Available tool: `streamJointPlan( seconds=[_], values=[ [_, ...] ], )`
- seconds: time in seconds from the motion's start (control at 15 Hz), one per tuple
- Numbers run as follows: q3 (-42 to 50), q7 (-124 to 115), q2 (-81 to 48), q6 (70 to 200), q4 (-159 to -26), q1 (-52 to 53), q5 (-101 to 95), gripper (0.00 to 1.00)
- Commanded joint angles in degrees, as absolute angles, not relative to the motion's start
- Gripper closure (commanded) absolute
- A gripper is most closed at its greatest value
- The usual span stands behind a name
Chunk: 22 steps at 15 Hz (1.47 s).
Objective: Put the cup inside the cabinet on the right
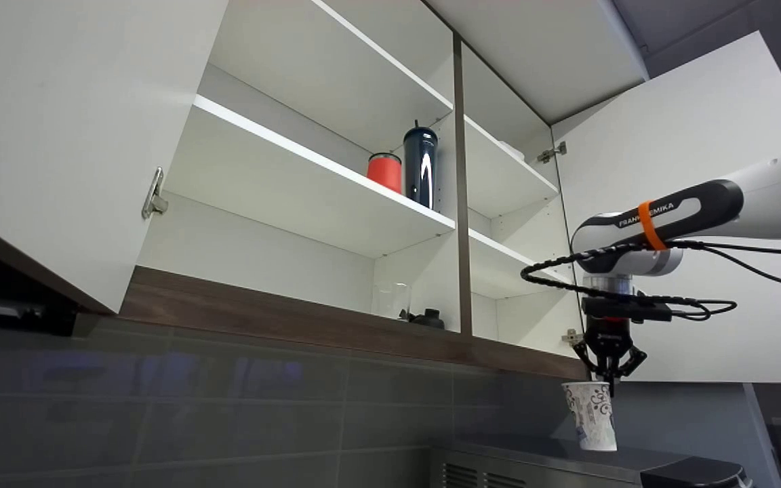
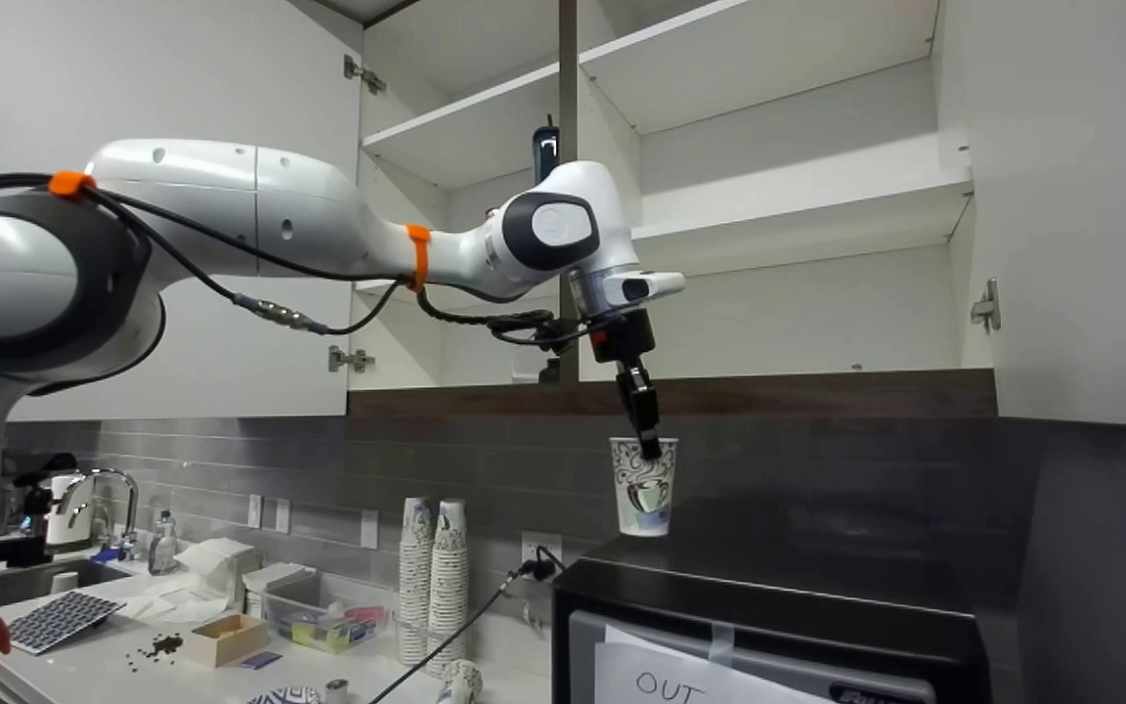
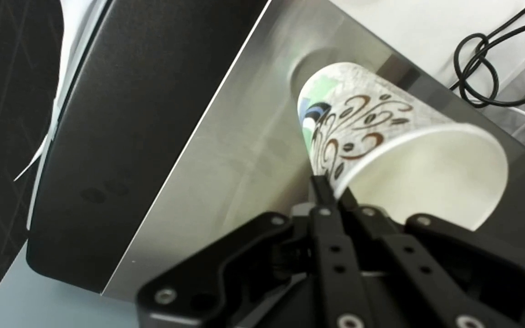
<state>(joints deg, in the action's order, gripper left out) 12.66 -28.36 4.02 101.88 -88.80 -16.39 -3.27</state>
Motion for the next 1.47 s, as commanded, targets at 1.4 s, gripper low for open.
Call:
streamJointPlan(
  seconds=[1.4],
  values=[
    [9.4, -30.5, -1.3, 99.7, -62.2, -12.9, -0.6, 0.99]
  ],
)
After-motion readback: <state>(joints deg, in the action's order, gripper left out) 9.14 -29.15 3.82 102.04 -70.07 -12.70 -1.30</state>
